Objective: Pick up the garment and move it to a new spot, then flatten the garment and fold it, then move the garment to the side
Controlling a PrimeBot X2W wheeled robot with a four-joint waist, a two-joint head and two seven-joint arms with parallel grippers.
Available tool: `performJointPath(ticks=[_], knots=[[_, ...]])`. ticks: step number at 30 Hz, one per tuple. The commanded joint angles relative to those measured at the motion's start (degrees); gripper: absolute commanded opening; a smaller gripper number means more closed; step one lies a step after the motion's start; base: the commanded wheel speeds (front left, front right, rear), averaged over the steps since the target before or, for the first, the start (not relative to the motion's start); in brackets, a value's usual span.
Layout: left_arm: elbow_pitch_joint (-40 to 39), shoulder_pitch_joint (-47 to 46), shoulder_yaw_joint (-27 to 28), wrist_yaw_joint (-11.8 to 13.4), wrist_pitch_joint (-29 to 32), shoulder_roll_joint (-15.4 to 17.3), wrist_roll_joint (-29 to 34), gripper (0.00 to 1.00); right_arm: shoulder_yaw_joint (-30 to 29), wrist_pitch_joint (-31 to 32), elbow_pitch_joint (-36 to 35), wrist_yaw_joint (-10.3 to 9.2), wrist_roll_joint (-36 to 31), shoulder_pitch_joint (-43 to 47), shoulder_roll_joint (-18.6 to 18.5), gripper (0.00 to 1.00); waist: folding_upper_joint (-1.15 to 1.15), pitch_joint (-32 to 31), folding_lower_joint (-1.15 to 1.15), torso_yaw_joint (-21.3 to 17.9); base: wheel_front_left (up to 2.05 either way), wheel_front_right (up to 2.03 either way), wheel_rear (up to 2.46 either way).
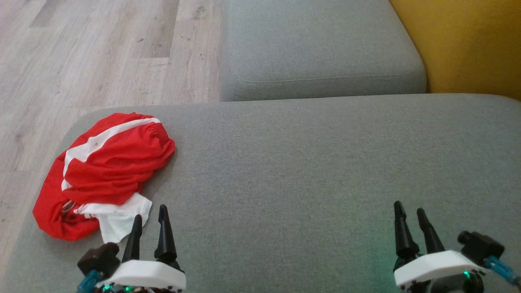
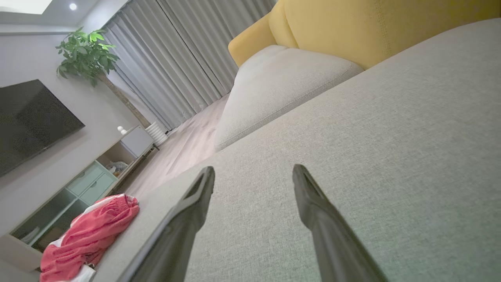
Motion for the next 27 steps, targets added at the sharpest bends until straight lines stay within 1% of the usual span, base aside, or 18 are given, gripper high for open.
performJointPath(ticks=[1, 6, 10, 18, 23, 27], knots=[[-1.62, -1.79, 0.42, 0.23, -0.83, 0.29, 2.08, 1.0, 1.57, -1.03, -1.54, 0.34, -2.06, -1.63, -0.4, 1.0, 0.0, -0.12, 0.0, -0.03, 0.0, 0.0, 0.0], [-0.28, -1.72, 0.3, 1.58, -1.67, 0.3, 5.39, 1.0, 2.81, -1.87, -1.16, 0.34, -5.54, -1.56, -0.41, 1.0, 0.0, -0.53, 0.0, -0.01, 0.0, 0.0, 0.0], [0.82, -1.85, 0.02, 2.26, -2.34, 0.31, 7.6, 1.0, 2.59, -2.54, -0.87, 0.35, -6.77, -1.27, -0.42, 1.0, 0.0, -0.94, 0.0, 0.05, 0.0, 0.0, 0.0], [2.04, -1.88, 0.02, 3.77, -3.68, 0.33, 12.16, 1.0, 3.7, -3.9, -0.22, 0.37, -12.08, -0.96, -0.44, 1.0, 0.0, -1.8, 0.0, 0.12, 0.0, 0.0, 0.0], [2.7, -2.01, -0.11, 4.4, -4.52, 0.34, 15.41, 1.0, 3.99, -4.74, 0.42, 0.38, -16.34, -0.51, -0.45, 1.0, 0.0, -2.39, 0.0, 0.26, 0.0, 0.0, 0.0], [2.72, -2.01, -0.47, 4.95, -5.2, 0.35, 18.18, 1.0, 3.93, -5.42, 1.06, 0.38, -21.36, -0.28, -0.46, 1.0, 0.0, -2.84, 0.0, 0.52, 0.0, 0.0, 0.0]])
